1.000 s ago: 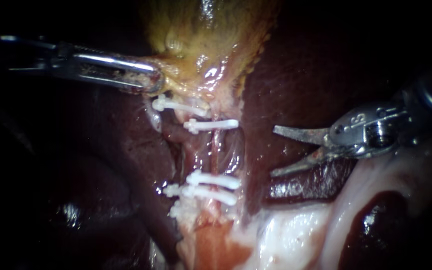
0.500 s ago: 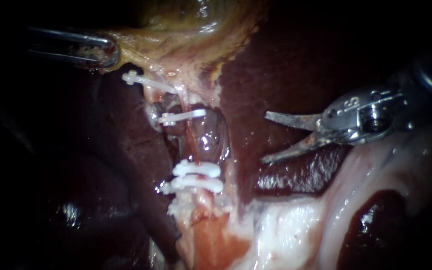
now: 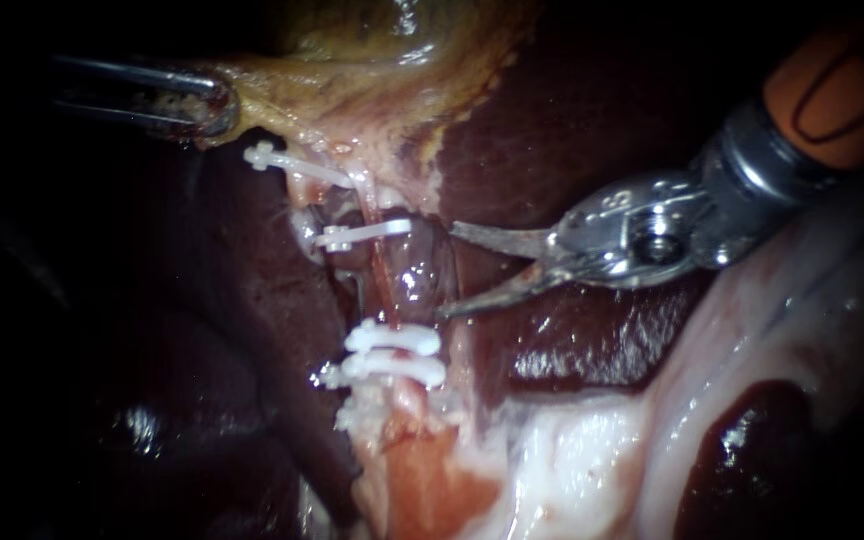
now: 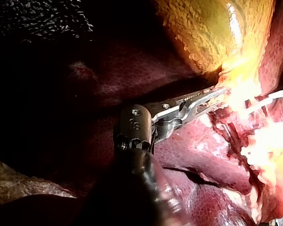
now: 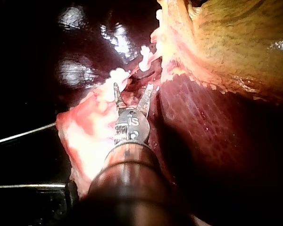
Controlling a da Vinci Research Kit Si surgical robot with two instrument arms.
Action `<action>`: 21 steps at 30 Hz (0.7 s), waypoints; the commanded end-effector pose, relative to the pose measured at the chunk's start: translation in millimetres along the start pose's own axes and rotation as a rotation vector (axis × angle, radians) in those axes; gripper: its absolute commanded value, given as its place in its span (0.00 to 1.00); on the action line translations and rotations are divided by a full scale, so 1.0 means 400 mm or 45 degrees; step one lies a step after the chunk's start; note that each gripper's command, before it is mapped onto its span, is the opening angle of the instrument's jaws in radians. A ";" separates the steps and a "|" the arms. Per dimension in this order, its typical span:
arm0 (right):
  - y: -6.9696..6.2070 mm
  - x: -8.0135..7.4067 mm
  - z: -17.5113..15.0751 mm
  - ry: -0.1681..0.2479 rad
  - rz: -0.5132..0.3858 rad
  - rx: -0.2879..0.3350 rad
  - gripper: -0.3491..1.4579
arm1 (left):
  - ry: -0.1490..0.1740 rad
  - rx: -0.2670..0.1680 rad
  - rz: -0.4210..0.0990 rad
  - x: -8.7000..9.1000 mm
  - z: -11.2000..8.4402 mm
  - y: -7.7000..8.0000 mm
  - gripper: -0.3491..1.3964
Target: Go to the cutting position right tube
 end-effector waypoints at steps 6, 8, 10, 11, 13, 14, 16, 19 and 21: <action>0.0028 -0.0007 0.0087 -0.016 0.030 0.086 0.96 | 0.000 0.000 -0.002 0.0007 -0.0004 0.0005 0.00; 0.0039 -0.0002 0.0113 -0.009 0.044 0.132 0.96 | -0.001 -0.002 0.004 0.0010 -0.0008 0.0006 0.00; 0.0046 0.0004 0.0131 0.033 0.061 0.167 0.96 | -0.001 -0.003 0.003 0.0013 -0.0012 0.0008 0.00; 0.0051 0.0008 0.0141 0.051 0.072 0.194 0.95 | -0.002 -0.003 0.002 0.0015 -0.0013 0.0010 0.00; 0.0055 0.0016 0.0154 0.072 0.097 0.229 0.94 | -0.002 -0.003 0.009 0.0017 -0.0013 0.0012 0.00; 0.0057 0.0021 0.0161 0.086 0.112 0.239 0.93 | -0.001 -0.002 0.009 0.0017 -0.0012 0.0013 0.00; 0.0060 0.0030 0.0172 0.102 0.125 0.256 0.93 | -0.001 -0.002 0.009 0.0017 -0.0012 0.0014 0.00; 0.0063 0.0041 0.0191 0.119 0.143 0.287 0.93 | -0.001 -0.002 0.009 0.0017 -0.0011 0.0014 0.00; 0.0065 0.0045 0.0203 0.139 0.150 0.305 0.93 | -0.001 -0.002 0.009 0.0017 -0.0012 0.0014 0.00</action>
